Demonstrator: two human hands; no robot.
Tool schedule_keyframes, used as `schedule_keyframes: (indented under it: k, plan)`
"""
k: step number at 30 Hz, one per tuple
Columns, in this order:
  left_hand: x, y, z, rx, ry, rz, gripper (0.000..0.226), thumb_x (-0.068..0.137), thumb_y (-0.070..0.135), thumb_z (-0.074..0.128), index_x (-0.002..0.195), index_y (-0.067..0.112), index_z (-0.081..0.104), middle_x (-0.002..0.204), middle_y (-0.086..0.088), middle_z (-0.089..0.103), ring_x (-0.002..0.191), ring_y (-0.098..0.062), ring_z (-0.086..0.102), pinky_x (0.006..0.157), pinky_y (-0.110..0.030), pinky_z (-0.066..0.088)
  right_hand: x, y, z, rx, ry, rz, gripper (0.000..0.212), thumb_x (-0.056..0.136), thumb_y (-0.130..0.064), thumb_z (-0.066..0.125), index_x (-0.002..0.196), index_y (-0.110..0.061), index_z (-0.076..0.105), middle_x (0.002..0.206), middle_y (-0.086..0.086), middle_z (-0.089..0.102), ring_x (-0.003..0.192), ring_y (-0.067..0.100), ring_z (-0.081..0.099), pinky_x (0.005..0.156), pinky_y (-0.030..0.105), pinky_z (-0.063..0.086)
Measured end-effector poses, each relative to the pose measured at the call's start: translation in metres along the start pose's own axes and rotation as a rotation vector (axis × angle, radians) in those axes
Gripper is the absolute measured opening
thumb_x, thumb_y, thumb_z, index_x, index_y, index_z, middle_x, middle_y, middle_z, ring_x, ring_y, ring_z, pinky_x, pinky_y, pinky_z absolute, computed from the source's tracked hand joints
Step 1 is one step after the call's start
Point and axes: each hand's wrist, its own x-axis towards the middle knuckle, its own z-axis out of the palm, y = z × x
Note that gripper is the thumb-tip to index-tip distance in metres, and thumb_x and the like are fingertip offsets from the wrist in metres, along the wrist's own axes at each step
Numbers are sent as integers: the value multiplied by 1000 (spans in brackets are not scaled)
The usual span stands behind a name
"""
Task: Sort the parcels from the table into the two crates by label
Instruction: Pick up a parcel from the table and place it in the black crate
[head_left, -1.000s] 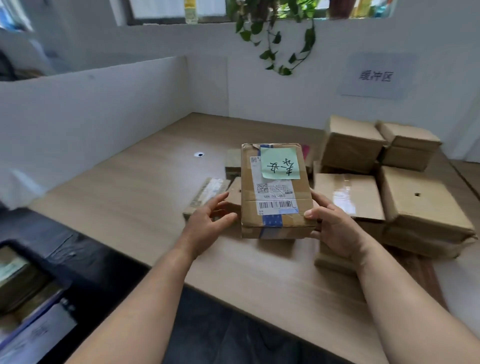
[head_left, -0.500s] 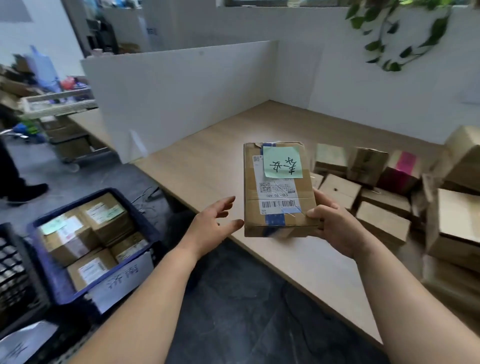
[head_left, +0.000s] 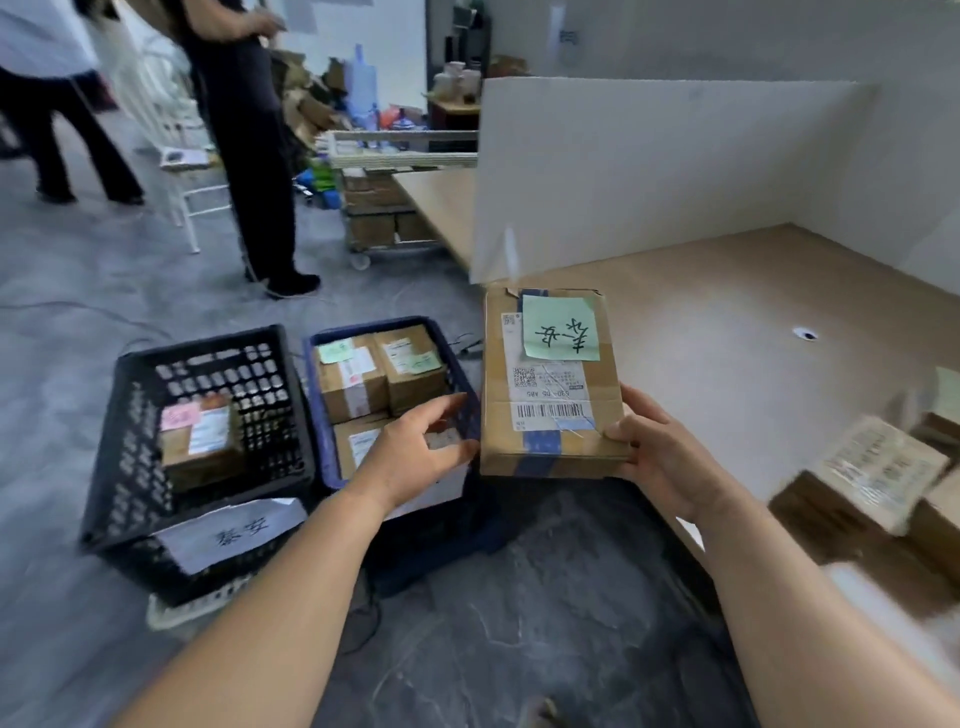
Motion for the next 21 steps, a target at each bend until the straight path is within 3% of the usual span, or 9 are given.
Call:
schedule_keyframes:
  k: [3, 11, 18, 21]
  plan:
    - [-4, -20, -28, -6, 61, -61, 59, 82, 28, 74, 137, 26, 52, 128, 11, 58, 115, -3, 54, 95, -16, 39, 34, 1, 30, -30, -73, 18, 74, 70, -16, 62, 140, -33, 48, 121, 5, 69, 102, 28, 63, 96, 51, 48]
    - [14, -80, -105, 41, 207, -208, 61, 83, 31, 72, 139, 30, 48, 136, 14, 51, 119, 0, 47, 98, -18, 36, 137, 4, 116, -87, -262, 74, 78, 70, -18, 62, 143, -38, 44, 122, 5, 68, 111, 33, 63, 98, 51, 48]
    - [49, -126, -171, 106, 253, -355, 63, 85, 34, 71, 141, 31, 43, 125, 22, 39, 122, -1, 39, 101, -20, 32, 241, 10, 184, -59, -356, 148, 79, 69, -15, 65, 143, -36, 46, 118, 7, 71, 100, 29, 67, 81, 40, 53]
    - [66, -147, -196, 133, 258, -409, 64, 83, 37, 72, 141, 31, 44, 130, 20, 41, 122, -1, 41, 103, -22, 33, 276, 14, 210, -40, -381, 177, 68, 81, -8, 63, 141, -36, 47, 117, 9, 71, 100, 29, 66, 86, 44, 54]
